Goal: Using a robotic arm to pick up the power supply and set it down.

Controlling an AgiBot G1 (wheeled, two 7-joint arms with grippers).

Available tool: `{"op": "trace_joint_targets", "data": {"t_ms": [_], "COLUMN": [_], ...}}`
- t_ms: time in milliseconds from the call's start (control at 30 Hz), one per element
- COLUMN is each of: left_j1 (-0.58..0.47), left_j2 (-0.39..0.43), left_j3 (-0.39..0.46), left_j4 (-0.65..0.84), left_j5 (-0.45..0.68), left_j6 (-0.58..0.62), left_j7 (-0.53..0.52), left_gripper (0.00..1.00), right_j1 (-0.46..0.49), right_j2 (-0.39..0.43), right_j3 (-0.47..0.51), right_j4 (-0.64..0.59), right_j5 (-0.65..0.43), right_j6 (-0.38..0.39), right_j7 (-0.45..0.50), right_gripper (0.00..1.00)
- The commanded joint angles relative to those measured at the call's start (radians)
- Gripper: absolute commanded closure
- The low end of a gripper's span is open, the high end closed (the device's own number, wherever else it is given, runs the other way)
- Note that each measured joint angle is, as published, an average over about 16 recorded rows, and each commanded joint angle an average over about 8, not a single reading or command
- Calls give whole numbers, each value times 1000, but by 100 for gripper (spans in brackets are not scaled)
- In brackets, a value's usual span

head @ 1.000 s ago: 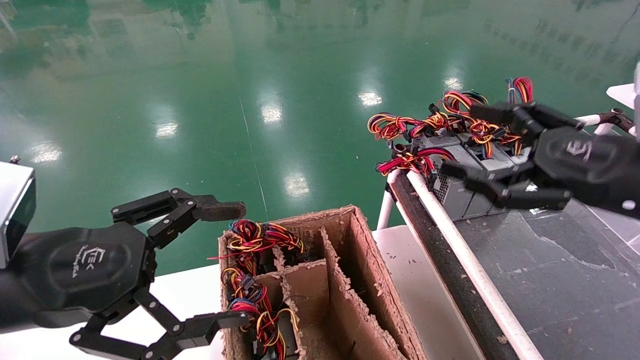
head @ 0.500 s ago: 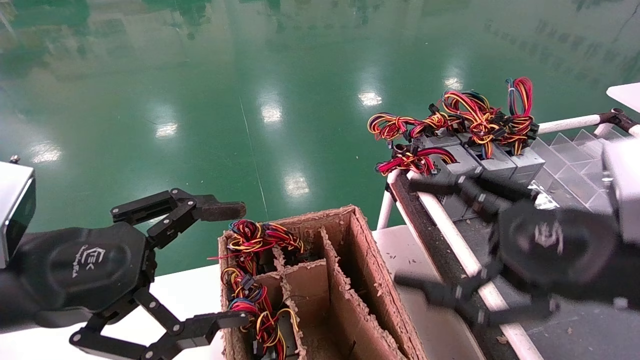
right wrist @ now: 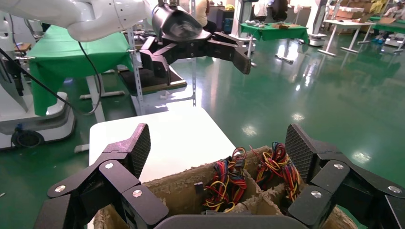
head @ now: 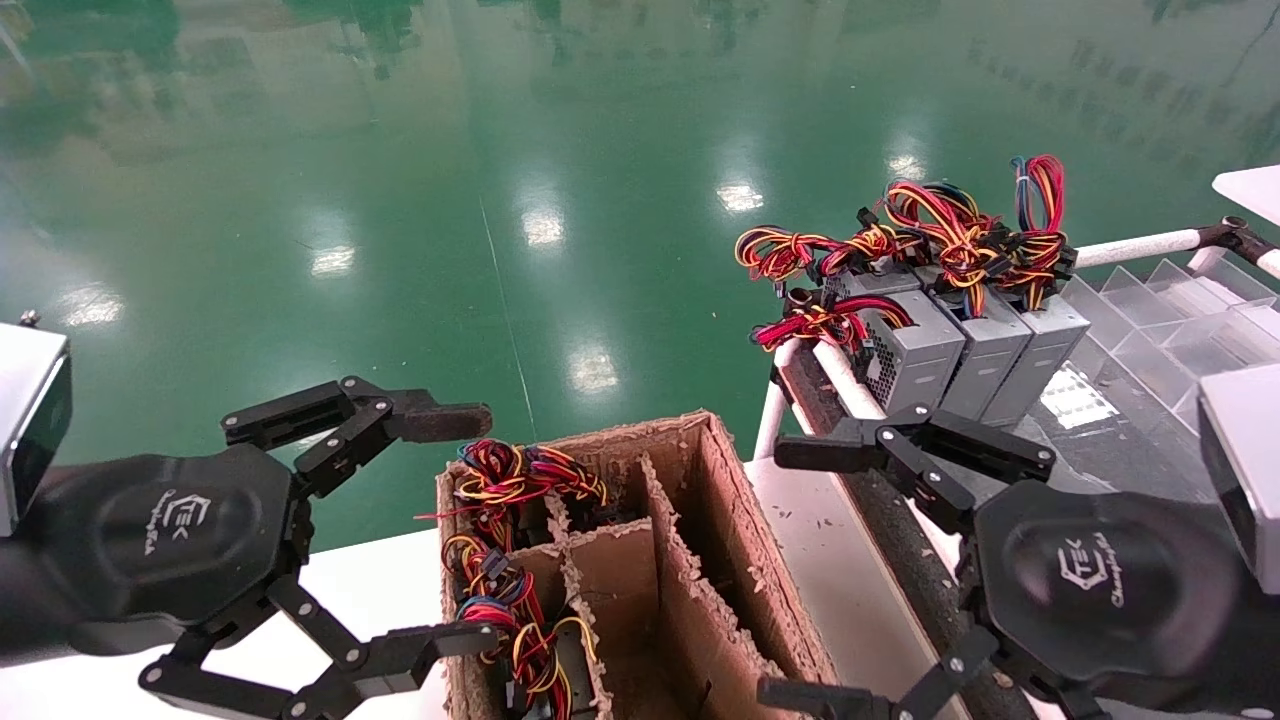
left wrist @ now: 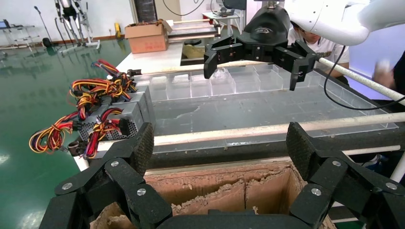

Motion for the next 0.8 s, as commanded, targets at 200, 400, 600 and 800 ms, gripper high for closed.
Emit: {"op": "trace_joint_targets", "data": {"t_ms": [200,400,600,800], "left_j1": [0,0,0,0], "left_j2": [0,0,0,0], "left_j3": [0,0,0,0], "left_j4": [0,0,0,0], "left_j5": [0,0,0,0], "left_j6": [0,0,0,0], "left_j7": [0,0,0,0], "left_gripper": [0,0,0,0], "right_j1": [8,12,14,16], "right_j2": [-2,-3,-3,-4], "right_j3": [-1,-1,-2,-2], "right_j4": [-15,-22,-26,-28], "right_j5": [-5,-8,-10,-11], "right_j6": [2,3,4,4], "right_j7": [-3,-5,-5,-6], "right_gripper": [0,0,0,0]}}
